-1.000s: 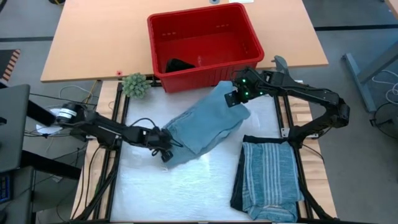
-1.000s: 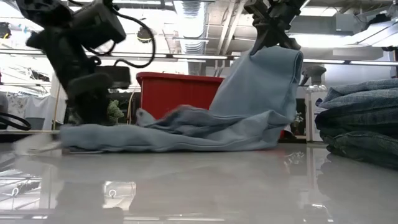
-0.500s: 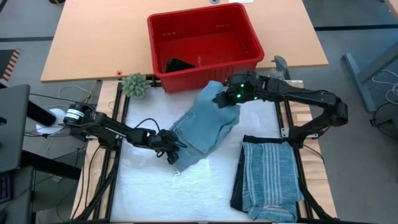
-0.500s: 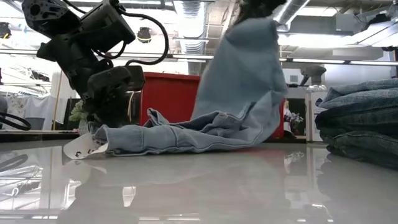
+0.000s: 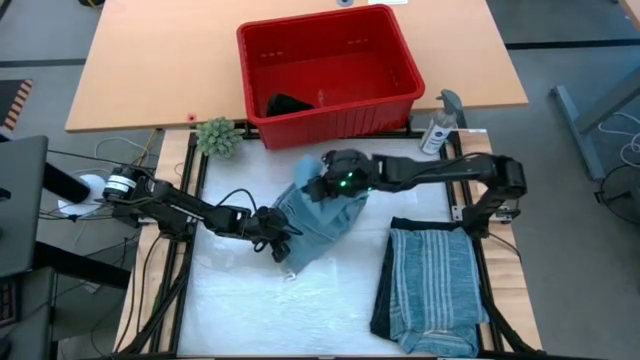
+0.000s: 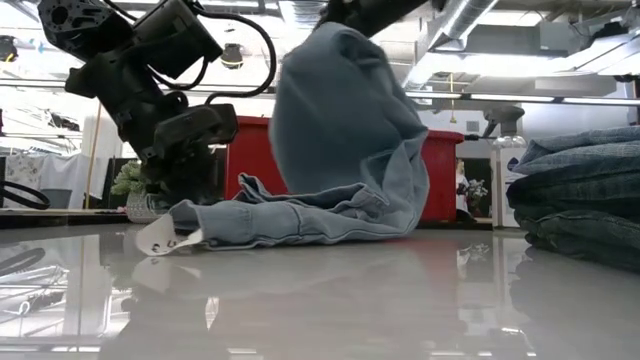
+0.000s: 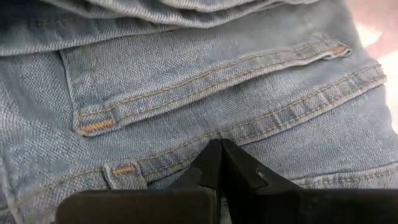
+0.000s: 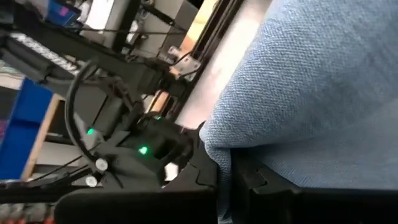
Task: Fold Laundry from Bin
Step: Fold the light blue denim pants
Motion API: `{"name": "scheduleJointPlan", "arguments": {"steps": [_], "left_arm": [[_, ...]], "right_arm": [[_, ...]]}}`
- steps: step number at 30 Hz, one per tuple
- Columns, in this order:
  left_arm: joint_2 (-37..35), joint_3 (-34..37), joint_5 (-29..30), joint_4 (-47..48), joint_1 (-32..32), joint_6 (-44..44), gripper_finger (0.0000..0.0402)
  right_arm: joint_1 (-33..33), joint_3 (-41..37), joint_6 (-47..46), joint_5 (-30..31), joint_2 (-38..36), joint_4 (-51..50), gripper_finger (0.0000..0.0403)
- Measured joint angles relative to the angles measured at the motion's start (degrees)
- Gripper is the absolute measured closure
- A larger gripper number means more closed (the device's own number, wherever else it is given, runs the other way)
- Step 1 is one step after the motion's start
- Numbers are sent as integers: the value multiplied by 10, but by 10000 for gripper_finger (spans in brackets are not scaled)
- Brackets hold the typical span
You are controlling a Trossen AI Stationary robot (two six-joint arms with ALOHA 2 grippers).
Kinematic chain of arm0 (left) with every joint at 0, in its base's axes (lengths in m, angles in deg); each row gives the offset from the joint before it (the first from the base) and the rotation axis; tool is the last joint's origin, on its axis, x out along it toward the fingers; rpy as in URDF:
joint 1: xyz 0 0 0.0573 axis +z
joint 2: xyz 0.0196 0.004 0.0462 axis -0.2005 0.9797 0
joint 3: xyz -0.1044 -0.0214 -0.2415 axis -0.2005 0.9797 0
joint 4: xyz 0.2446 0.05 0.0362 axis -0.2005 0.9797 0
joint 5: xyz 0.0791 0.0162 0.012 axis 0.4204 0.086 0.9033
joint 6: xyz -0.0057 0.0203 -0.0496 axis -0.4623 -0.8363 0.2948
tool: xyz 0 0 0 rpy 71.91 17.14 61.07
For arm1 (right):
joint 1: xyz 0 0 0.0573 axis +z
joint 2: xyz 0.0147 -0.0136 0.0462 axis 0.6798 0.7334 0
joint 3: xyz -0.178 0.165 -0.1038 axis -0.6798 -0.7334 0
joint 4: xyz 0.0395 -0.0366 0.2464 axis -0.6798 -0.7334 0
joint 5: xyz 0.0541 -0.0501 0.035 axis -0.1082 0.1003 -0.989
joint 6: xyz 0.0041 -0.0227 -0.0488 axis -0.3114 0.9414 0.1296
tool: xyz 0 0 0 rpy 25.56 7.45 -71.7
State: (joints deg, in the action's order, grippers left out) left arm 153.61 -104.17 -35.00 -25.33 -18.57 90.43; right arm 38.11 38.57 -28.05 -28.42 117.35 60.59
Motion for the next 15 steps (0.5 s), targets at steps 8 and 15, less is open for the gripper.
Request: {"name": "scheduleJointPlan", "arguments": {"steps": [8, 15], "left_arm": [[0, 0, 9, -25, 7, -7, 401], [0, -11, -6, -33, 10, -23, 401]], "right_arm": [[32, 0, -34, 25, 33, 29, 370], [47, 0, -43, 28, 47, 15, 370]]}}
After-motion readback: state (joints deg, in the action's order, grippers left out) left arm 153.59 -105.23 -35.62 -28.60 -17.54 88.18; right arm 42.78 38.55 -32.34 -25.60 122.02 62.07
